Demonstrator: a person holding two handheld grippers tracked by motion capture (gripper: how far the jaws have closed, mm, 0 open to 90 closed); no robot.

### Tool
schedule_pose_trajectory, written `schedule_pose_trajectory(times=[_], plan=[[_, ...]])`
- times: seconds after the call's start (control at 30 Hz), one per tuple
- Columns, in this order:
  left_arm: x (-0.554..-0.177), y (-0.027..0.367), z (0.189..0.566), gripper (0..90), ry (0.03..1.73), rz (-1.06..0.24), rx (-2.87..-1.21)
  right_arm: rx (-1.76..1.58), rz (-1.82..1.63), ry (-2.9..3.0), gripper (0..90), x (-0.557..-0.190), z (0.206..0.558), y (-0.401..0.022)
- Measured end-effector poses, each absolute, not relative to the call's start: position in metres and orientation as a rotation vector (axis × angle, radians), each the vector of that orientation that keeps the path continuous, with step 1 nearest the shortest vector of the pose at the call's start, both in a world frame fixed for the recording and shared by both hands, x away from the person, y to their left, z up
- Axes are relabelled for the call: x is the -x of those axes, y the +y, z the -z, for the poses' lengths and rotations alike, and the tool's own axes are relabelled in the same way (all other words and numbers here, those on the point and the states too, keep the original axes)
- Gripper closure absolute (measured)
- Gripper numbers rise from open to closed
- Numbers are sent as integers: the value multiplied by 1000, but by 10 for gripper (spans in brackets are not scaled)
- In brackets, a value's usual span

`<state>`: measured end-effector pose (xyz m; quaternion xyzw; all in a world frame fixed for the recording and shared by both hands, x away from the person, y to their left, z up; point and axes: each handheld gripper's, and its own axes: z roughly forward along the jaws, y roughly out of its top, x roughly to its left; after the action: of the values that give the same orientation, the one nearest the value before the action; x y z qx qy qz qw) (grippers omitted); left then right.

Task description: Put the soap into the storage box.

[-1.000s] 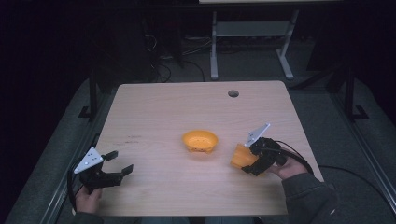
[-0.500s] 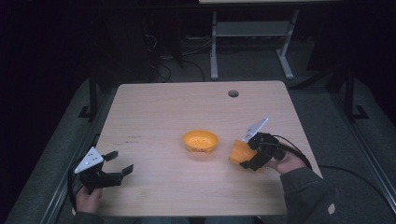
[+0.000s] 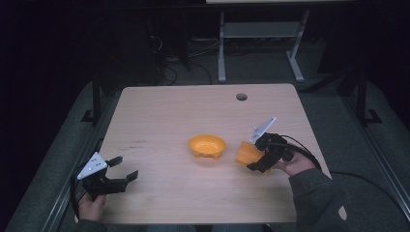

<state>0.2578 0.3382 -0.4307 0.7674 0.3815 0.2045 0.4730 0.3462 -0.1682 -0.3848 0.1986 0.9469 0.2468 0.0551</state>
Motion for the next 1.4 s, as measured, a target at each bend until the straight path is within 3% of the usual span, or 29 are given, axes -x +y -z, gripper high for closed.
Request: schedule_pose_trajectory(times=[1.4], plan=[[-258,338,431,143,939,-500,-1873,-471,-737,2899,208,-379,355,-126]])
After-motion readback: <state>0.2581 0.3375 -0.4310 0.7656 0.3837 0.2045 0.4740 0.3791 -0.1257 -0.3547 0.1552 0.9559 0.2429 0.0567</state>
